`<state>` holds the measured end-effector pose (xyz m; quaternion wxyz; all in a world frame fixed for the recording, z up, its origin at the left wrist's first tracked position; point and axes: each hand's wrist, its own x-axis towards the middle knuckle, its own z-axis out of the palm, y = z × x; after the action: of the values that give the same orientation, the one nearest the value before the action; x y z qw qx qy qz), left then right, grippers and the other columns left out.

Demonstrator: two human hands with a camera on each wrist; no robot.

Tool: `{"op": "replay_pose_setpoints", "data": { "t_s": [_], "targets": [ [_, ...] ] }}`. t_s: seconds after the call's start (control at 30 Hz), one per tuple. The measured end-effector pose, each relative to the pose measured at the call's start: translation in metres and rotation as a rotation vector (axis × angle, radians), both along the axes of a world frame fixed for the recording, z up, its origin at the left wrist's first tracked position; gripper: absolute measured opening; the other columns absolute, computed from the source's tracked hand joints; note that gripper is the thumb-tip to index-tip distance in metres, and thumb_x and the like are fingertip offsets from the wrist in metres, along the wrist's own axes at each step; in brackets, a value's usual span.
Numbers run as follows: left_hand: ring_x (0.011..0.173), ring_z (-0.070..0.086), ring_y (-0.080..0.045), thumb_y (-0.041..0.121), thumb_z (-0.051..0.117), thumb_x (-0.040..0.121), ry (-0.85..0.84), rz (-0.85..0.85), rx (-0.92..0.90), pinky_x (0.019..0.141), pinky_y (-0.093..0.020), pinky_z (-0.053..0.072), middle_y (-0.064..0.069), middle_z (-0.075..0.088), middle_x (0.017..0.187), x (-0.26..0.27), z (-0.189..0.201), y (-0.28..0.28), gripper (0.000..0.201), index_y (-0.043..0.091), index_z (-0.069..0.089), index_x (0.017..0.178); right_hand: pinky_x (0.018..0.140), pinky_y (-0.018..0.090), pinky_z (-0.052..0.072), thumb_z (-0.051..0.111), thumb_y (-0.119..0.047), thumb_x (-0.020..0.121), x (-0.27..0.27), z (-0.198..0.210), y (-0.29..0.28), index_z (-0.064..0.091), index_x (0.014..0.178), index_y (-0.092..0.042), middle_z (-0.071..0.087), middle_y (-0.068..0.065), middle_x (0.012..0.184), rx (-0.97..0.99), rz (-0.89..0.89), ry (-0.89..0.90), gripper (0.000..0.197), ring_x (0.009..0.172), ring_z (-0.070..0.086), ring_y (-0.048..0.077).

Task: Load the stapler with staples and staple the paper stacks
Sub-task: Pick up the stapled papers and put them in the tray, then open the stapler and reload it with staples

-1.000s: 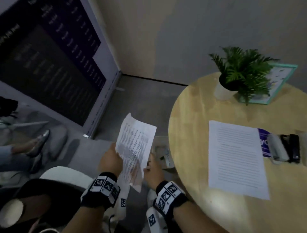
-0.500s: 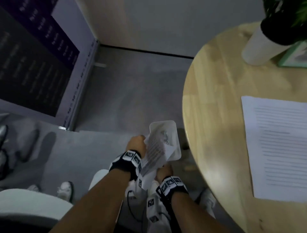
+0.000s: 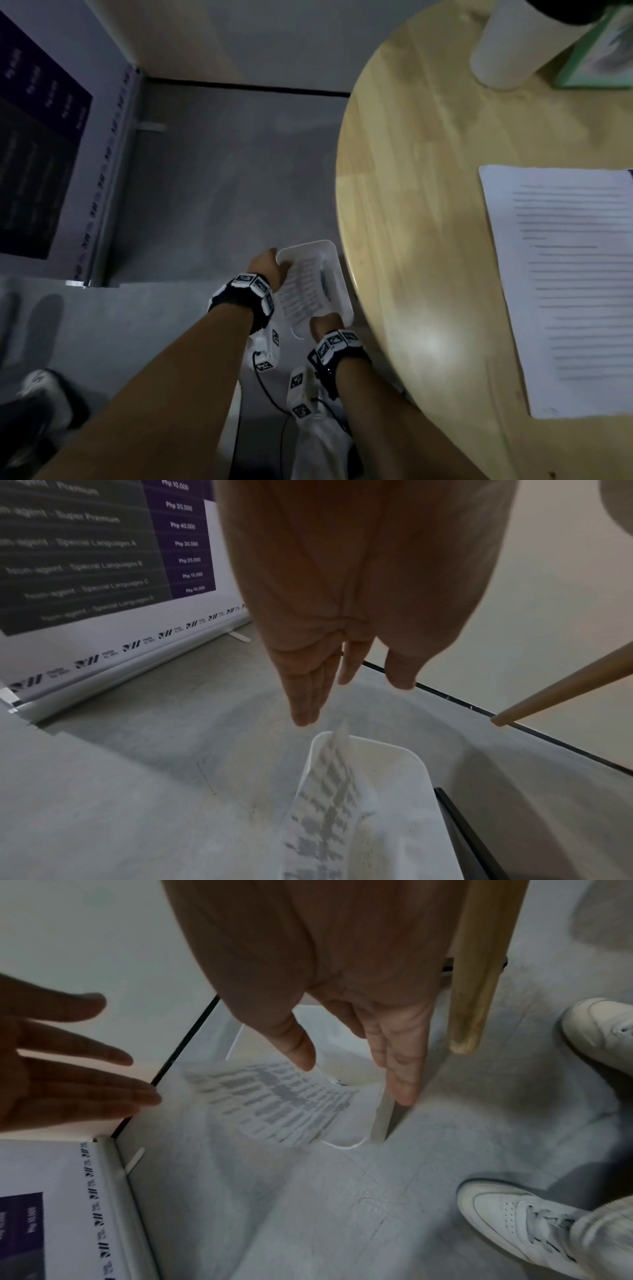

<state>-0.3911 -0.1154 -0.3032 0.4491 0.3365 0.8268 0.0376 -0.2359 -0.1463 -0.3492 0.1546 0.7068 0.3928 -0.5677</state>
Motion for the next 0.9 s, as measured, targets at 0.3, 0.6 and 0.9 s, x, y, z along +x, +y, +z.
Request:
{"op": "replay_pose_setpoints", "data": {
  "t_s": [0.3, 0.6, 0.9],
  "targets": [
    [0.120, 0.055, -0.035, 0.025, 0.047, 0.098, -0.019, 0.134, 0.068, 0.100, -0.035, 0.042, -0.020, 0.057, 0.134, -0.012, 0.060, -0.017, 0.043, 0.002, 0.049, 0.134, 0.076, 0.024, 0.032, 0.046, -0.017, 0.095, -0.029, 0.073, 0.000, 0.052, 0.124, 0.001, 0.054, 0.020, 0.135, 0.073, 0.076, 0.119, 0.034, 0.108, 0.054, 0.022],
    [0.104, 0.063, -0.035, 0.012, 0.049, 0.096, 0.129, 0.191, 0.380, 0.089, -0.035, 0.046, -0.021, 0.068, 0.111, 0.000, 0.228, -0.070, 0.031, 0.001, 0.061, 0.123, 0.077, 0.029, 0.038, 0.048, -0.016, 0.093, -0.034, 0.245, -0.017, 0.062, 0.090, -0.020, 0.059, 0.001, 0.090, 0.255, 0.264, 0.456, 0.014, 0.079, 0.058, 0.019],
    [0.085, 0.066, -0.027, 0.016, 0.052, 0.096, 0.075, -0.001, 0.641, 0.075, -0.035, 0.050, -0.011, 0.071, 0.091, 0.124, 0.357, -0.040, 0.017, 0.017, 0.067, 0.103, 0.087, 0.039, 0.050, 0.047, -0.016, 0.094, 0.109, 0.395, 0.027, 0.066, 0.105, 0.001, 0.068, 0.017, 0.106, 0.509, 0.262, 0.560, 0.028, 0.096, 0.063, 0.031]
  ]
}}
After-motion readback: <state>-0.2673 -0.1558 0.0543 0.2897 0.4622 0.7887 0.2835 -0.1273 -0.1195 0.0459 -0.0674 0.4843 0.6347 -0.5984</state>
